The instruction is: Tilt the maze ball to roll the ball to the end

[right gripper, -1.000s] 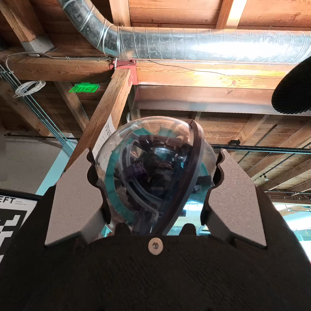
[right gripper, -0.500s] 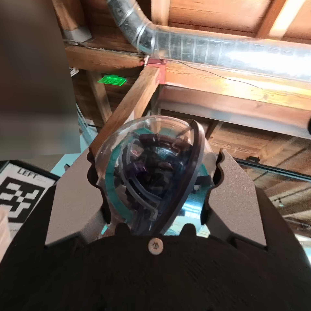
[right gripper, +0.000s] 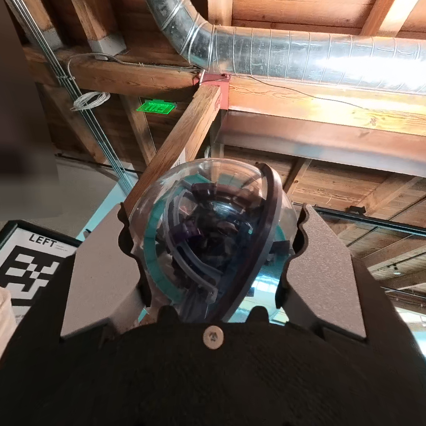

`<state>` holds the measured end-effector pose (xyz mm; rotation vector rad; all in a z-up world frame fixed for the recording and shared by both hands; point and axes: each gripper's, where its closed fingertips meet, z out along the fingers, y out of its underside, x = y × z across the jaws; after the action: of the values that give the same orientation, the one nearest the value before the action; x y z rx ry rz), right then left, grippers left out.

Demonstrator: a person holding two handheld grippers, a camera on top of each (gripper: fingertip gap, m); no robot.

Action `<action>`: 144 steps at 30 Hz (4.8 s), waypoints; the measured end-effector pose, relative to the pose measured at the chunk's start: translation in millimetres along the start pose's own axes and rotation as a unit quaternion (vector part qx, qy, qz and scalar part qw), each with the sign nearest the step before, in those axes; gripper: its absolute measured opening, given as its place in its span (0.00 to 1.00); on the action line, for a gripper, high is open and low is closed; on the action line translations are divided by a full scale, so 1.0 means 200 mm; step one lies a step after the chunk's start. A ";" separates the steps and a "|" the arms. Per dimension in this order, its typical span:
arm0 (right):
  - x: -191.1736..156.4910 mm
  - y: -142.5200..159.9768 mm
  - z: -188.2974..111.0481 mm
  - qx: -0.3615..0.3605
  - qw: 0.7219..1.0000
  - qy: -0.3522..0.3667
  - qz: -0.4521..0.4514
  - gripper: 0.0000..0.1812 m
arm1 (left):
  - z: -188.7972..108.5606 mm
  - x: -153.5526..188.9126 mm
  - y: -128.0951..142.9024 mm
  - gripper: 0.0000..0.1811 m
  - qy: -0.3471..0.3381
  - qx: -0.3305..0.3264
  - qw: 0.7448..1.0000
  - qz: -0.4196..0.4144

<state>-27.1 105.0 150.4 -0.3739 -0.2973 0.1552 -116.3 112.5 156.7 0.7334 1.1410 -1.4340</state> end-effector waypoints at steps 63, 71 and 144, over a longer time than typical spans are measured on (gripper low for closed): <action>0.19 0.05 -0.05 -0.005 0.998 0.049 0.048 0.81 | 0.02 -0.06 0.21 0.66 -0.028 -0.056 0.998 -0.028; 0.19 0.11 -0.12 0.014 0.997 0.060 0.045 0.81 | -0.02 -0.02 0.23 0.65 -0.018 -0.057 0.997 -0.042; -0.23 -0.07 0.16 0.027 0.996 -0.065 -0.048 0.81 | 0.04 0.06 -0.25 0.66 0.015 0.028 0.994 0.106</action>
<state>-79.5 94.6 172.9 -0.2965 -0.4386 0.0936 -166.7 98.1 161.4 0.8903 1.0163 -1.2824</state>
